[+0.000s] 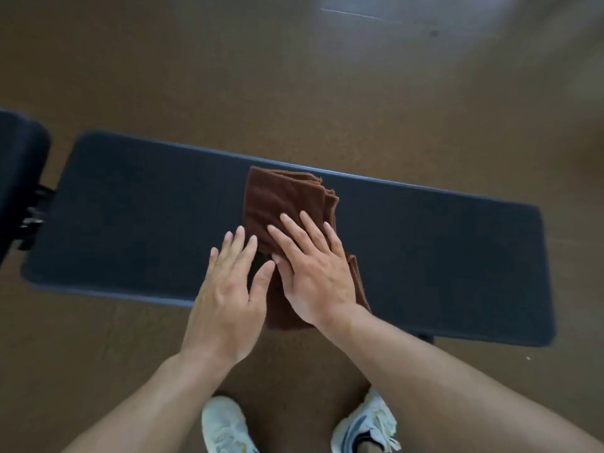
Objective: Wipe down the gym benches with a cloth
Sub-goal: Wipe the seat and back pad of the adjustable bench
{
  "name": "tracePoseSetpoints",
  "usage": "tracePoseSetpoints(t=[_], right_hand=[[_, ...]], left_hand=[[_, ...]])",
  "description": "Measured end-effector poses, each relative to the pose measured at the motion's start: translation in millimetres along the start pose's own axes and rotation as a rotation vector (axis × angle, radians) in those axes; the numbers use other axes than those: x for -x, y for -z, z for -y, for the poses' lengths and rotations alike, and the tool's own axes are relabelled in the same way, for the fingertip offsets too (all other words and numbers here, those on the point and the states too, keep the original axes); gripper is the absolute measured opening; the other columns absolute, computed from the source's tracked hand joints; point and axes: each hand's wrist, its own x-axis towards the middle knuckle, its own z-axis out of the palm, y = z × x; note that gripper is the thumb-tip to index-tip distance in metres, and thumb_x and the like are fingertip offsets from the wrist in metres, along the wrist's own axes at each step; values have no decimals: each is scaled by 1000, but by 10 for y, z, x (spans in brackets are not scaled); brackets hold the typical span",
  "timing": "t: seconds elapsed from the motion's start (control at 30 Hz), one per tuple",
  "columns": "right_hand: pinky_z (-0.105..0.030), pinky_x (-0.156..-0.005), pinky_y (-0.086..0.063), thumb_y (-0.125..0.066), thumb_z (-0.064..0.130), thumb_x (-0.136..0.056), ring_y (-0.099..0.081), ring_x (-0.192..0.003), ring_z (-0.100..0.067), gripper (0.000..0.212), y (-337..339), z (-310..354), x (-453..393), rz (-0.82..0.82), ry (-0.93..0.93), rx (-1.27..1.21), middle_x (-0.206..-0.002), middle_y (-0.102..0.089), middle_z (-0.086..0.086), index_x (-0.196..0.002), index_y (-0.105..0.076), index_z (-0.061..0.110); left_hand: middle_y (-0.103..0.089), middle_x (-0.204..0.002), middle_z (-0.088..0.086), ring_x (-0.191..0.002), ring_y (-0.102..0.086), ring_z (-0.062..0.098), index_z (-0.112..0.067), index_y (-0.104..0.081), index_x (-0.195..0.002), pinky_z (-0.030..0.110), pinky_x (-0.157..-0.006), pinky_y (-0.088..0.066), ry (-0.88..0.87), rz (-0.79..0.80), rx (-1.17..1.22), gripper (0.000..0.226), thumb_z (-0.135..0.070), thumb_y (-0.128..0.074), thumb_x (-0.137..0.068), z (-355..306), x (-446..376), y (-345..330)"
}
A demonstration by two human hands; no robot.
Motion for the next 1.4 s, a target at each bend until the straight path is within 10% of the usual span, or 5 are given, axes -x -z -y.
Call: tracePoseSetpoints(t=[0.37, 0.63, 1.0, 1.4], right_hand=[[-43, -132, -9, -35, 44, -111, -13, -161, -13, 49, 974, -2949, 650, -136, -590, -27, -172, -26, 13, -160, -36, 41], [-51, -106, -46, -28, 57, -109, -60, -129, -39, 58, 916, -2971, 1669, -324, -1205, -292, -144, -63, -9, -152, -48, 23], [-53, -122, -28, -45, 35, -107, -46, -147, -25, 40, 327, -1907, 1861, -345, -484, 88, -153, -58, 3, -140, -63, 23], [-51, -127, -24, -35, 38, -109, -37, -154, -19, 44, -347, 867, 280, -92, 40, 75, -160, -49, 11, -148, -53, 34]], left_hand=[[-7, -171, -15, -155, 7, -4, -26, -21, -162, 29, -128, 4, -175, 167, -5, 69, -57, -32, -101, -1593, -185, -1374], [-11, -170, -14, -155, 8, -3, -25, -26, -161, 30, -129, 1, -266, 195, 2, 68, -60, -30, -102, -1697, 38, -1855], [-51, -152, -3, -149, -38, 11, -15, -52, -144, 45, -120, -37, -279, -194, 250, 50, -43, -42, -105, -717, 526, -1496], [-63, -135, -1, -128, -53, 8, -10, -63, -130, 5, -110, -28, 209, -606, 378, 48, -43, -41, -103, 918, 916, -169]])
